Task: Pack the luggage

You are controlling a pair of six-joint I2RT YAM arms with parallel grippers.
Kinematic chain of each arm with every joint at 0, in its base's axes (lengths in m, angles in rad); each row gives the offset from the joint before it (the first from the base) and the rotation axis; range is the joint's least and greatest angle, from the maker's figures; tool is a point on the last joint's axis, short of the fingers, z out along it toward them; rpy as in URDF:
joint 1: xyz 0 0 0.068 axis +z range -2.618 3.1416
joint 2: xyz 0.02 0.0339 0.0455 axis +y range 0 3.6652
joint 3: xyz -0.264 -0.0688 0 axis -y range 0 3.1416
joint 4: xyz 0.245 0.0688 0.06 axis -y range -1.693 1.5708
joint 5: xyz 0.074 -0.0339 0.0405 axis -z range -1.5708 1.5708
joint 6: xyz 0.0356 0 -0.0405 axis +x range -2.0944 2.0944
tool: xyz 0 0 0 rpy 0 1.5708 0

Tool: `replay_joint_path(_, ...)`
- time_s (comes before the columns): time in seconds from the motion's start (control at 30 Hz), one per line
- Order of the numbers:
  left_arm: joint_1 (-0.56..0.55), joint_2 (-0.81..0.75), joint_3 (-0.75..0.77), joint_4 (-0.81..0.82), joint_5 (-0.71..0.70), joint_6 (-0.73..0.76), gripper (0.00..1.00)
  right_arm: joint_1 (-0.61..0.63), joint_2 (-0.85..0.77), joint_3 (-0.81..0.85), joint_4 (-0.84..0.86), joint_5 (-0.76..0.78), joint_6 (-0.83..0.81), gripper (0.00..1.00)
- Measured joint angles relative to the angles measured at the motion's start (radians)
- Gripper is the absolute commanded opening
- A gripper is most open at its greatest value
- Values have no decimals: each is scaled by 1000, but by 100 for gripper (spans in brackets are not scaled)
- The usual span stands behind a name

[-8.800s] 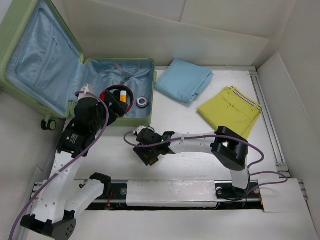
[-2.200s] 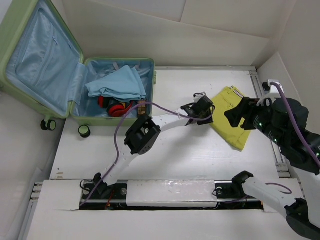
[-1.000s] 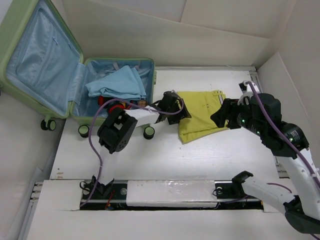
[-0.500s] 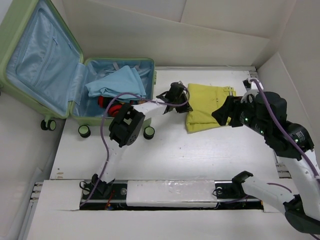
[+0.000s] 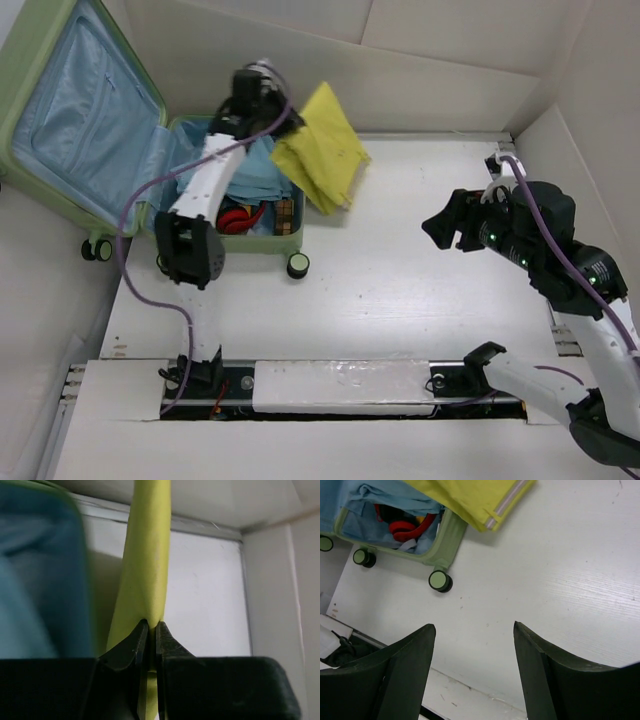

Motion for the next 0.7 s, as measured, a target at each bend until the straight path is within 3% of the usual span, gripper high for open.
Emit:
replay_joint_path(0.17, 320, -200, -274, -18, 15, 31, 0, 0, 6, -1, 17, -20, -18, 70)
replay_joint_path(0.37, 641, -426, -741, 59, 20, 12, 0, 0, 19, -1, 37, -50, -35, 71)
replay_joint_path(0.47, 700, -473, -808, 69, 20, 5, 1, 0, 31, -2, 48, -67, -40, 71)
replay_joint_path(0.5, 707, -486, -818, 69, 9, 6, 15, 0, 34, -2, 50, -73, -43, 71)
replay_joint_path(0.53, 710, -496, -825, 68, 1, 11, 31, 0, 39, -3, 51, -80, -45, 78)
replay_joint_path(0.57, 711, -507, -828, 66, -12, 20, 56, 0, 45, -8, 58, -88, -46, 80)
replay_joint_path(0.7, 696, -592, -846, 69, -48, 33, 85, 2, 63, -51, 96, -119, -60, 80)
